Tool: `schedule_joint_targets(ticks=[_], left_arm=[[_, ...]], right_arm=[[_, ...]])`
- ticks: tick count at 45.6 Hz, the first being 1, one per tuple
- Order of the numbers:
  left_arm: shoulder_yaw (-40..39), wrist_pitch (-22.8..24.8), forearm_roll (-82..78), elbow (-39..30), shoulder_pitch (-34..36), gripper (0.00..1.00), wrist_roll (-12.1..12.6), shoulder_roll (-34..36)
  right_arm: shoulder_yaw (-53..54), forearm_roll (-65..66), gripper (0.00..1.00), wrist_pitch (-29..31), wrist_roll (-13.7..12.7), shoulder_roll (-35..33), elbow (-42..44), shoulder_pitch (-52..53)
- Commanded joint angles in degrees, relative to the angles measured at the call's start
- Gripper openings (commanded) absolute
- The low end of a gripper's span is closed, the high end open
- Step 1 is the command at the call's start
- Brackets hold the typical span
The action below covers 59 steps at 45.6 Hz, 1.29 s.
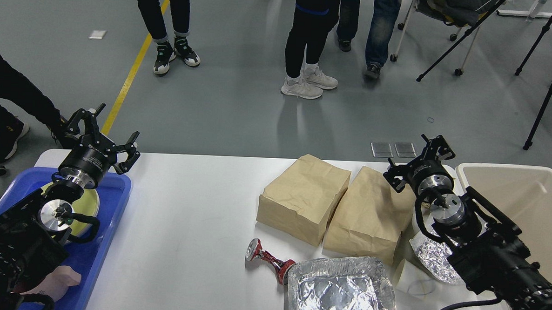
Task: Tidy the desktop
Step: 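Move the right gripper toward the foil tray near the bin, then raise the right gripper up away from the crumpled foil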
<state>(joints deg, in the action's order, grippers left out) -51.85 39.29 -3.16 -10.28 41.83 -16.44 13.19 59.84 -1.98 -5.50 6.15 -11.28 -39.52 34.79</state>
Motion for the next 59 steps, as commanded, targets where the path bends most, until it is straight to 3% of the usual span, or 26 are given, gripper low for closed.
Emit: schedule_joint_targets(ticks=[1, 16, 39, 49, 59], left_arm=[[0.0, 0.0, 0.1, 0.0, 0.0, 0.96, 0.0, 0.0], [0.0, 0.0, 0.0, 0.0, 0.0, 0.96, 0.0, 0.0], [0.0, 0.0, 0.0, 0.0, 0.0, 0.96, 0.0, 0.0], [0.0, 0.0, 0.0, 0.0, 0.0, 0.96, 0.0, 0.0], [0.0, 0.0, 0.0, 0.0, 0.0, 0.96, 0.0, 0.0]], right_arm=[[0.5, -1.0, 1.00, 0.0, 0.0, -0.8, 2.7, -0.3], [0.4, -4.9, 1.00, 0.0, 0.0, -0.8, 10.9, -0.7], [-1.0, -4.0, 1.00, 0.8, -0.1, -3.3, 9.9, 1.9], [-21.5, -1.8, 1.00, 3.3, -0.1, -8.6, 7.3, 8.9], [-39.0, -1.6, 1.00, 14.5, -0.4, -14.3, 6.1, 17.0]])
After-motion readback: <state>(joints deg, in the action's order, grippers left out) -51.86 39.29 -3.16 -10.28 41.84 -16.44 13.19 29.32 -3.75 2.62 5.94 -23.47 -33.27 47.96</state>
